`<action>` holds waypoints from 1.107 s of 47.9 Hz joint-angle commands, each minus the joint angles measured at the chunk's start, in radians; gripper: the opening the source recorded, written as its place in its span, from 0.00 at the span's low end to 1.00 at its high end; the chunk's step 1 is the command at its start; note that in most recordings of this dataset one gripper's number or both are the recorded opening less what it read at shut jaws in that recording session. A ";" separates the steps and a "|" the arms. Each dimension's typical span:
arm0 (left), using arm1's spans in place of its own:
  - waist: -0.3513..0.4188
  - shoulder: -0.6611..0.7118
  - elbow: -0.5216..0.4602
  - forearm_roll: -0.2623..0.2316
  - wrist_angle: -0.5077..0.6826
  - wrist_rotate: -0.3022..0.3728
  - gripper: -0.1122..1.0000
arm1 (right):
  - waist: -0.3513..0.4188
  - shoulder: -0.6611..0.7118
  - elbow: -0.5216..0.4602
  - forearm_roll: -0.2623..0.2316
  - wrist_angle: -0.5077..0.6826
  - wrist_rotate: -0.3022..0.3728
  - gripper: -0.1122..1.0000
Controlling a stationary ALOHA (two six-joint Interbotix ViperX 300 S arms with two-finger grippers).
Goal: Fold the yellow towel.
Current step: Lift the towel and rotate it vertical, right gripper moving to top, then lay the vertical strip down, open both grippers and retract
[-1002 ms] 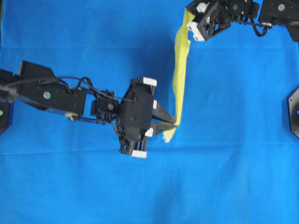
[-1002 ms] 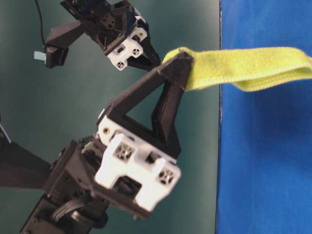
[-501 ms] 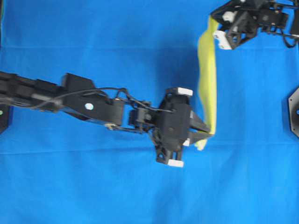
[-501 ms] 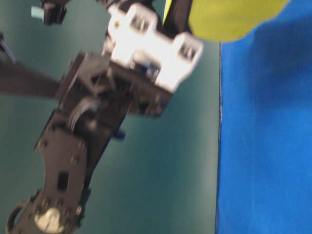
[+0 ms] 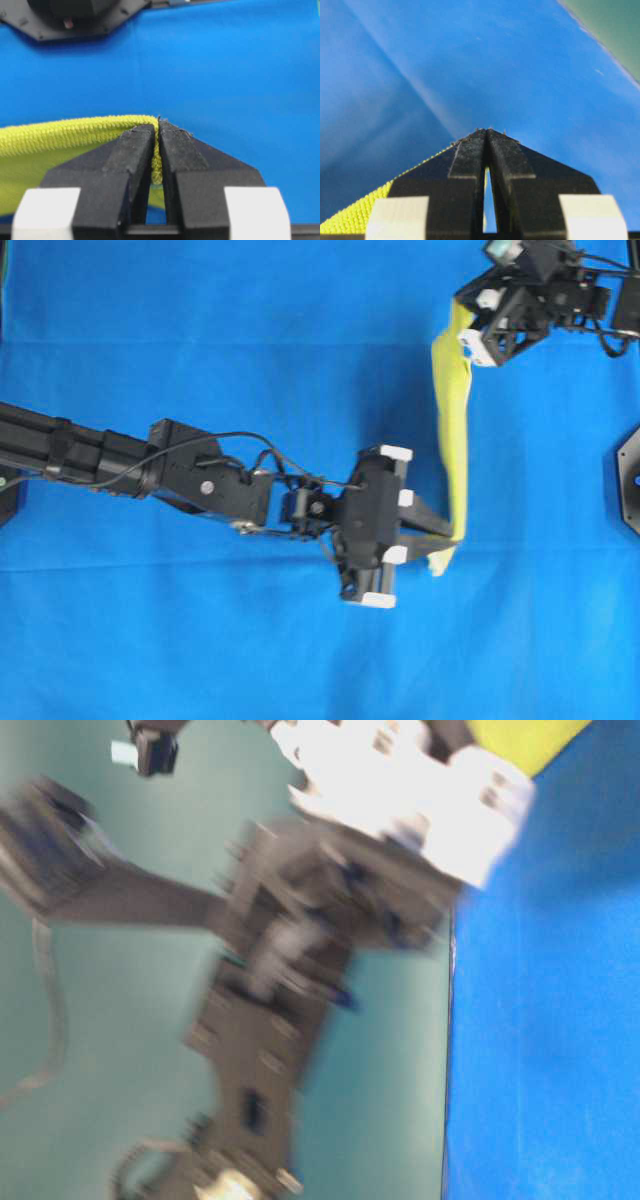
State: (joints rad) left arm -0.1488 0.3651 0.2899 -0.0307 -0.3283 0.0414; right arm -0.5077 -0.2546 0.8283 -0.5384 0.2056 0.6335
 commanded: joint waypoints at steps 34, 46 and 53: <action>-0.063 -0.117 0.324 -0.002 -0.212 -0.132 0.13 | 0.084 0.279 -0.264 -0.015 -0.100 -0.060 0.11; -0.038 -0.118 0.321 -0.003 -0.198 -0.135 0.14 | 0.087 0.279 -0.244 -0.015 -0.095 -0.071 0.18; -0.035 -0.132 0.322 -0.003 -0.192 -0.147 0.46 | 0.100 0.279 -0.242 -0.015 -0.095 -0.084 0.57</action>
State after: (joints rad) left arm -0.1871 0.2823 0.6274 -0.0353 -0.5185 -0.1043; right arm -0.4172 0.0399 0.5952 -0.5507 0.1135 0.5553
